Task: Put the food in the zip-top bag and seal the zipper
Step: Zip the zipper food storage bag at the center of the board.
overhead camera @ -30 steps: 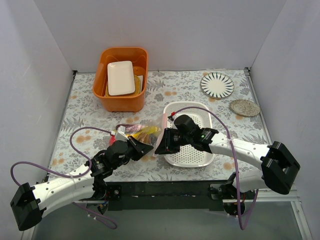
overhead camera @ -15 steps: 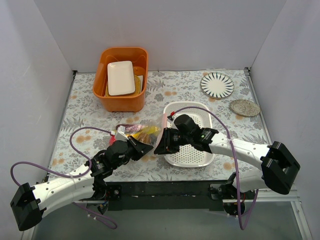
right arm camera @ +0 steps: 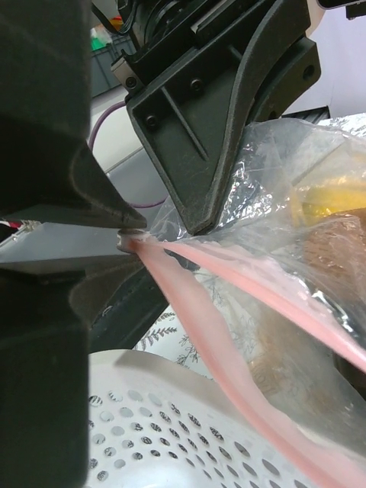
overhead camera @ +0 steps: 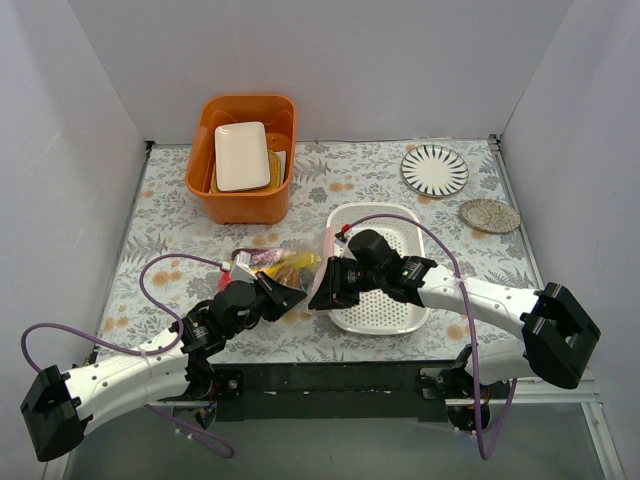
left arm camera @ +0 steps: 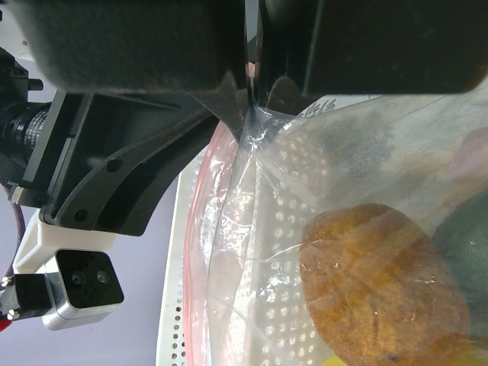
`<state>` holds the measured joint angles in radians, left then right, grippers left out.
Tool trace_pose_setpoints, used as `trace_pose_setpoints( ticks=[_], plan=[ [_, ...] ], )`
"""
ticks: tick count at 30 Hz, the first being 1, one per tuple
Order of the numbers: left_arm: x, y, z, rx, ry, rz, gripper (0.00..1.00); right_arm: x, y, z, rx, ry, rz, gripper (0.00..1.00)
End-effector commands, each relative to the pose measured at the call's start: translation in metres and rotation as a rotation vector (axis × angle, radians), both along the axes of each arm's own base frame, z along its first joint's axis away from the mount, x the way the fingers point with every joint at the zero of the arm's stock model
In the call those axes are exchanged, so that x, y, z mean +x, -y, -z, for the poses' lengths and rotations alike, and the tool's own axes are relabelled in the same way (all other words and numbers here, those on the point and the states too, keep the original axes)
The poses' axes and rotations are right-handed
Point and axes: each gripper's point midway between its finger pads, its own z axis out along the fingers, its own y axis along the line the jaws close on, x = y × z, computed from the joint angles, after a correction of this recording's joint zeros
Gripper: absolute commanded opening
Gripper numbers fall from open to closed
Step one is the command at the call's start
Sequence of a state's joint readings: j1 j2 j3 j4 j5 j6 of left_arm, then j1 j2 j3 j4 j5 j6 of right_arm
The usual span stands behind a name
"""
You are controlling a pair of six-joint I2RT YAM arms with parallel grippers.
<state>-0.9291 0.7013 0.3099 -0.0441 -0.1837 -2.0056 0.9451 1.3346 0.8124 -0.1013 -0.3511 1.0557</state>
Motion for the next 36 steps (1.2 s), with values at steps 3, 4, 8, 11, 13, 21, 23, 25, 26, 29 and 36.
trace_pose_setpoints(
  ticks=[3, 4, 8, 11, 13, 21, 23, 25, 26, 29, 36],
  plan=[
    [0.009, 0.006, -0.033, -0.237, -0.137, -0.120, 0.00, -0.005, -0.005, -0.009, 0.040, 0.003, -0.021, 0.34],
    [0.009, 0.007, -0.033, -0.235, -0.138, -0.118, 0.00, -0.006, -0.005, -0.008, 0.039, 0.001, -0.020, 0.34],
    [0.009, 0.007, -0.032, -0.233, -0.138, -0.118, 0.00, -0.005, -0.005, -0.008, 0.037, 0.002, -0.015, 0.32],
    [0.009, 0.007, -0.033, -0.234, -0.138, -0.115, 0.00, -0.004, -0.005, -0.009, 0.040, 0.008, -0.015, 0.28],
    [0.009, 0.007, -0.032, -0.235, -0.138, -0.115, 0.00, -0.004, -0.005, -0.010, 0.042, 0.015, -0.014, 0.24],
    [0.008, 0.005, -0.033, -0.239, -0.139, -0.119, 0.00, -0.001, -0.005, -0.011, 0.043, 0.030, -0.004, 0.15],
    [0.007, 0.005, -0.032, -0.239, -0.142, -0.117, 0.00, 0.000, -0.005, -0.010, 0.042, 0.031, -0.002, 0.15],
    [0.006, 0.005, -0.030, -0.240, -0.151, -0.113, 0.02, 0.000, -0.005, -0.010, 0.039, 0.030, 0.004, 0.14],
    [0.006, 0.005, -0.031, -0.246, -0.151, -0.113, 0.10, 0.000, -0.004, -0.009, 0.036, 0.031, 0.008, 0.14],
    [0.003, 0.005, -0.031, -0.267, -0.157, -0.107, 0.20, 0.001, 0.000, -0.005, 0.022, 0.024, 0.033, 0.14],
    [-0.006, 0.005, -0.026, -0.289, -0.186, -0.074, 0.26, 0.005, -0.001, -0.008, 0.078, 0.029, 0.079, 0.14]
  ],
)
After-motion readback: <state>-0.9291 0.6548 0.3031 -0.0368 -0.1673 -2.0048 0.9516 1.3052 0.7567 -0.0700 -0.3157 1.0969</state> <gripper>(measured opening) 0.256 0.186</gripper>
